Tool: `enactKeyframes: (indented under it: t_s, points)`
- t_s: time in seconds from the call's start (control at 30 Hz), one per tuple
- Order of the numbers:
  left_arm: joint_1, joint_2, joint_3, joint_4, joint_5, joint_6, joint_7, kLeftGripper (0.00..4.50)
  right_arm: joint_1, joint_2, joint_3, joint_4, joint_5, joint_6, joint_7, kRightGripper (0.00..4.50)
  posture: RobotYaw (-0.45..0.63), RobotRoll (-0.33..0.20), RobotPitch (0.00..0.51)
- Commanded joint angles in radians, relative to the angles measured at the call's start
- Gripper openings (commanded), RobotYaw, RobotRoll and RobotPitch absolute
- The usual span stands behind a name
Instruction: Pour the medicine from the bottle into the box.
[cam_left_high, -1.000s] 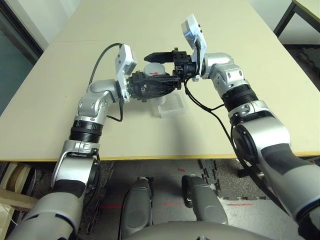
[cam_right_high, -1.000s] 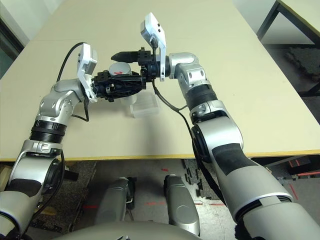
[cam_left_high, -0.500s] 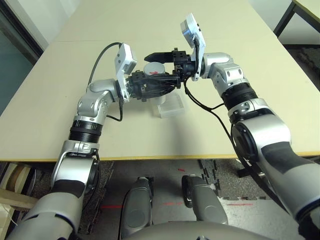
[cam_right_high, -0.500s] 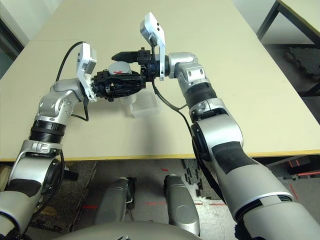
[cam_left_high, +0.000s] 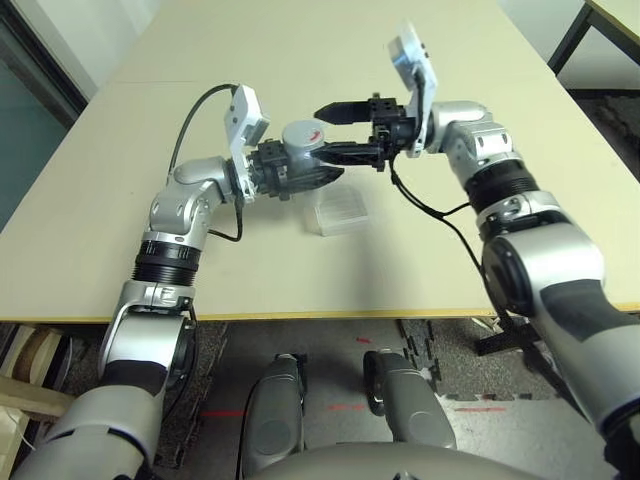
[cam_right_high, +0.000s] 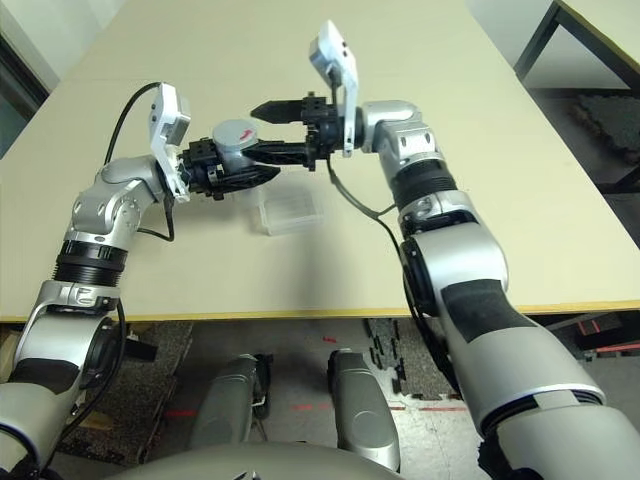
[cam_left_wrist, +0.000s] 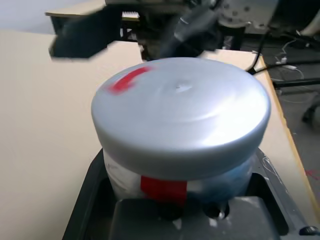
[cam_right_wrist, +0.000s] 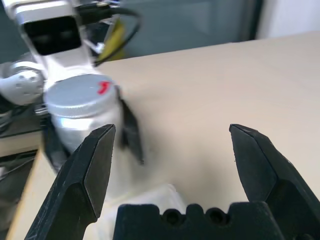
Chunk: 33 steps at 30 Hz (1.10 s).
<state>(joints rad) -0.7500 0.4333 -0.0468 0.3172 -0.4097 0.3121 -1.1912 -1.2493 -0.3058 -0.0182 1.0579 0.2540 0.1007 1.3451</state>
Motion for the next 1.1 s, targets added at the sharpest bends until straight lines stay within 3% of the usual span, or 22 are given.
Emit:
enactKeyframes:
  t_s: [0.03,0.37,0.63,1.1]
  points:
    - [0.013,-0.006,-0.011,-0.028,-0.001,-0.007,-0.014,2.71,-0.014,-0.012,-0.02,0.021,-0.007,-0.004,-0.003,4.5,-0.06,0.0,0.133]
    - [0.008,-0.004,-0.003,0.002,0.009,-0.019,-0.01,2.71,0.01,-0.048,0.007,-0.003,-0.041,-0.038,0.101,4.5,-0.06,0.0,0.131]
    - [-0.01,-0.007,-0.006,0.037,0.017,-0.039,-0.013,2.71,0.032,-0.019,0.014,-0.125,-0.005,0.03,0.214,4.5,-0.07,0.0,0.125]
    - [-0.03,-0.027,-0.015,0.059,0.027,-0.055,-0.018,2.71,0.043,0.074,0.037,-0.234,0.005,0.082,0.164,4.5,-0.07,0.0,0.121]
